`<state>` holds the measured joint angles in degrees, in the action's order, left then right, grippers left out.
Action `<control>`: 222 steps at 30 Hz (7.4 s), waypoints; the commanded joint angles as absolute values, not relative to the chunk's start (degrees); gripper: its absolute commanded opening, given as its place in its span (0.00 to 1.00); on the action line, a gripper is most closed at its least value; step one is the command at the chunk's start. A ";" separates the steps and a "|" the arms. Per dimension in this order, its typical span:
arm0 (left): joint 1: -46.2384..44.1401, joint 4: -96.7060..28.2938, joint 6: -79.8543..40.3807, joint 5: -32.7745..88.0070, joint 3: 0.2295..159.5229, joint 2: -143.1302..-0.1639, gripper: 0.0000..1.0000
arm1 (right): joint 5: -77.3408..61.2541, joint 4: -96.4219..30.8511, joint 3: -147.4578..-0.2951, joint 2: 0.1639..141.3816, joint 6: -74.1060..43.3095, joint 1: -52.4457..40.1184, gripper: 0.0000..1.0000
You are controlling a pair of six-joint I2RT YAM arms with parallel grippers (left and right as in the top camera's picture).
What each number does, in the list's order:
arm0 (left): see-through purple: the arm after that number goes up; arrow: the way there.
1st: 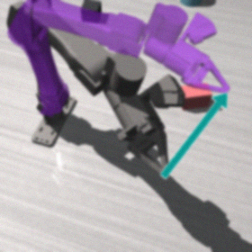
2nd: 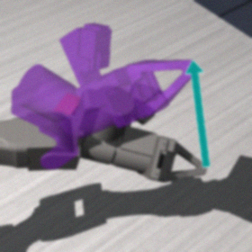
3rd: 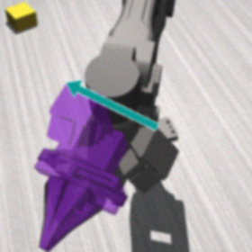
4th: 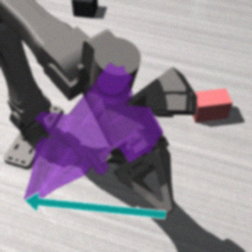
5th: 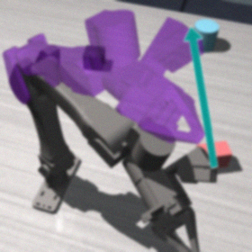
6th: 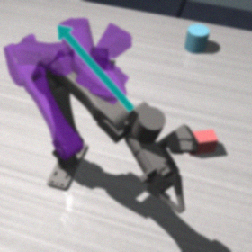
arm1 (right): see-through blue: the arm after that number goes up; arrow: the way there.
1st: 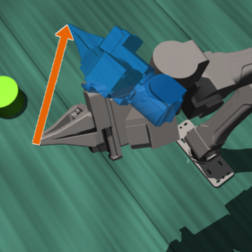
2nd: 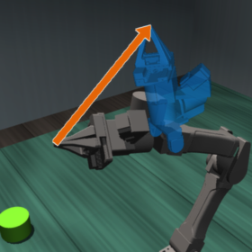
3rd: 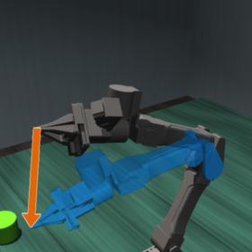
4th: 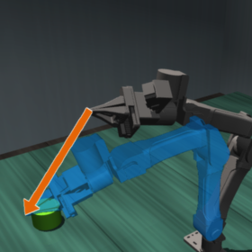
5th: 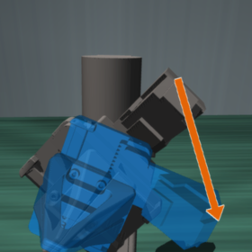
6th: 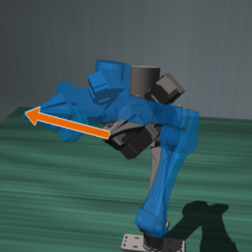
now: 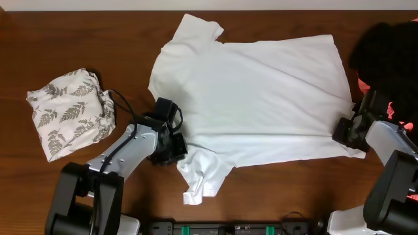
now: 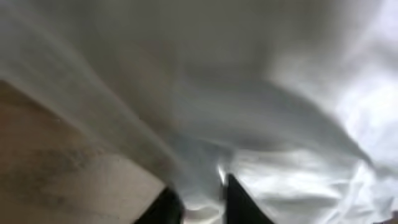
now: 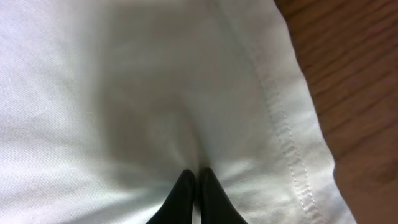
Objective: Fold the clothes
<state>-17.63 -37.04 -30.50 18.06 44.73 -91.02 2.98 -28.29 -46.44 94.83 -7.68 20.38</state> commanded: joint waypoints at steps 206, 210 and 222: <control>-1.74 -21.52 -25.76 6.96 45.23 -77.30 0.06 | -9.23 -31.16 -49.74 82.81 -14.81 20.91 0.02; -1.74 -21.50 -25.71 6.79 45.23 -77.60 0.06 | -9.26 -29.71 -49.74 86.70 -14.79 20.91 0.01; -1.74 -18.20 -25.54 6.76 45.23 -82.21 0.06 | -9.26 -23.83 -49.74 93.82 -14.74 20.34 0.01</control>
